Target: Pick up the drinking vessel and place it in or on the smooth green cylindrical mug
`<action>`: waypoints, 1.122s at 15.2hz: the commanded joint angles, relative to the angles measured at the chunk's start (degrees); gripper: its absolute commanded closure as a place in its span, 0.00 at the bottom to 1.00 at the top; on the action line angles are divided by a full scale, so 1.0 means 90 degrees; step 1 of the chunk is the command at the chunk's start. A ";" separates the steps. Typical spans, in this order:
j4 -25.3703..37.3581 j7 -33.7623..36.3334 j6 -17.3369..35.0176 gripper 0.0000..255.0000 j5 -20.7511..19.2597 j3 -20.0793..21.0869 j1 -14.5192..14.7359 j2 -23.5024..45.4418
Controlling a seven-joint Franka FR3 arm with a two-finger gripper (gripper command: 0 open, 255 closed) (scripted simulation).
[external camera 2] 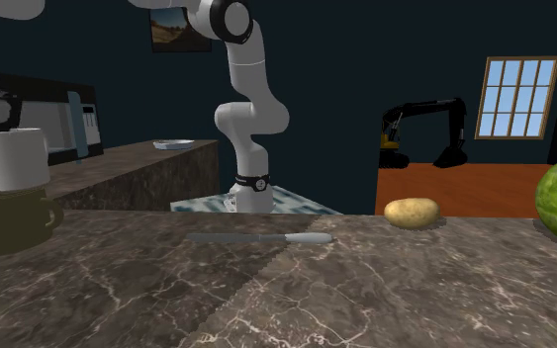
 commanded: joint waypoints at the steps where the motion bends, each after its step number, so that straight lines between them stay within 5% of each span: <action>1: -0.0002 -0.0001 -0.0001 0.00 -0.0001 0.0000 -0.0001 0.0002; 5: -0.0004 0.0001 0.0002 0.00 0.0000 0.0000 0.0001 0.0002; 9: 0.0780 0.0100 -0.0773 0.00 -0.0080 -0.0055 -0.0191 -0.0032; 17: 0.0780 0.0100 -0.0773 0.00 -0.0080 -0.0055 -0.0191 -0.0032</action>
